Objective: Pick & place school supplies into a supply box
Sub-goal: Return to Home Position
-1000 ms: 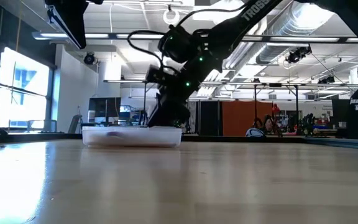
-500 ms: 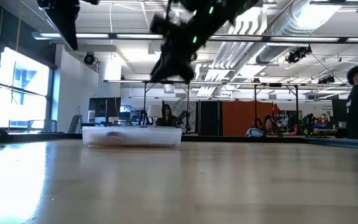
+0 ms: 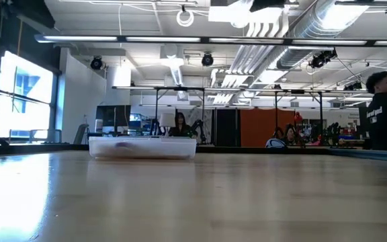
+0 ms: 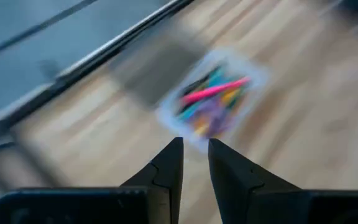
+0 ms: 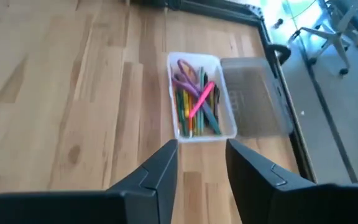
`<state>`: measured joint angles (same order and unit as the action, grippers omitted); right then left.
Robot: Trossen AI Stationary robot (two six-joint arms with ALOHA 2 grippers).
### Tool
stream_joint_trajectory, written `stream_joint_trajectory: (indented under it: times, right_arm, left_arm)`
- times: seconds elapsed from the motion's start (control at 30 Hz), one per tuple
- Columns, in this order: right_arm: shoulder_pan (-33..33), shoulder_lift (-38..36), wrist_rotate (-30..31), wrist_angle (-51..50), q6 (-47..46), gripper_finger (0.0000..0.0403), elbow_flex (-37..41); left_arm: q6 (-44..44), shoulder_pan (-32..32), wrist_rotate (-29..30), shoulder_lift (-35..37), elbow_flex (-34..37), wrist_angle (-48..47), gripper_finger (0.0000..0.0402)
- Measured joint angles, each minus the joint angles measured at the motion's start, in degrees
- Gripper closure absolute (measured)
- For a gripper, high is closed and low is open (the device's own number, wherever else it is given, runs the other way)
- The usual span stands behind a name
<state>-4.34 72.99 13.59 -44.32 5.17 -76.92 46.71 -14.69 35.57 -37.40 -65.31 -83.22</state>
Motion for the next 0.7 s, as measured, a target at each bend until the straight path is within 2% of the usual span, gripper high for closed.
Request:
stream_joint_trajectory:
  times: [0.1, 0.23, 0.33, 0.43, 0.5, 0.7]
  right_arm:
    - [-2.6, -7.8, 2.8, 7.1, -0.4, 0.0291, 10.4]
    - [-6.0, -19.2, 3.2, 21.1, -0.4, 0.0297, 27.0]
    - [-7.6, -27.6, 2.5, 32.6, -0.2, 0.0297, 38.6]
    - [-8.0, -35.5, 0.3, 43.2, -0.2, 0.0296, 48.0]
    - [-8.0, -40.5, -0.9, 47.3, -0.2, 0.0296, 53.0]
    - [-8.0, -55.7, -2.5, 50.4, -1.5, 0.0295, 62.5]
  left_arm:
    - [-4.2, -2.3, -1.5, 11.1, 6.8, 11.3, 0.0291]
    - [-20.1, -4.3, -11.1, 23.1, 20.1, 32.7, 0.0291]
    - [-29.0, -4.5, -14.7, 29.6, 29.3, 47.9, 0.0291]
    - [-32.4, -4.5, -16.8, 33.0, 36.8, 57.9, 0.0291]
    - [-32.4, -4.5, -17.9, 34.3, 41.2, 60.1, 0.0291]
    - [-31.8, -4.5, -16.5, 34.2, 49.0, 66.7, 0.0291]
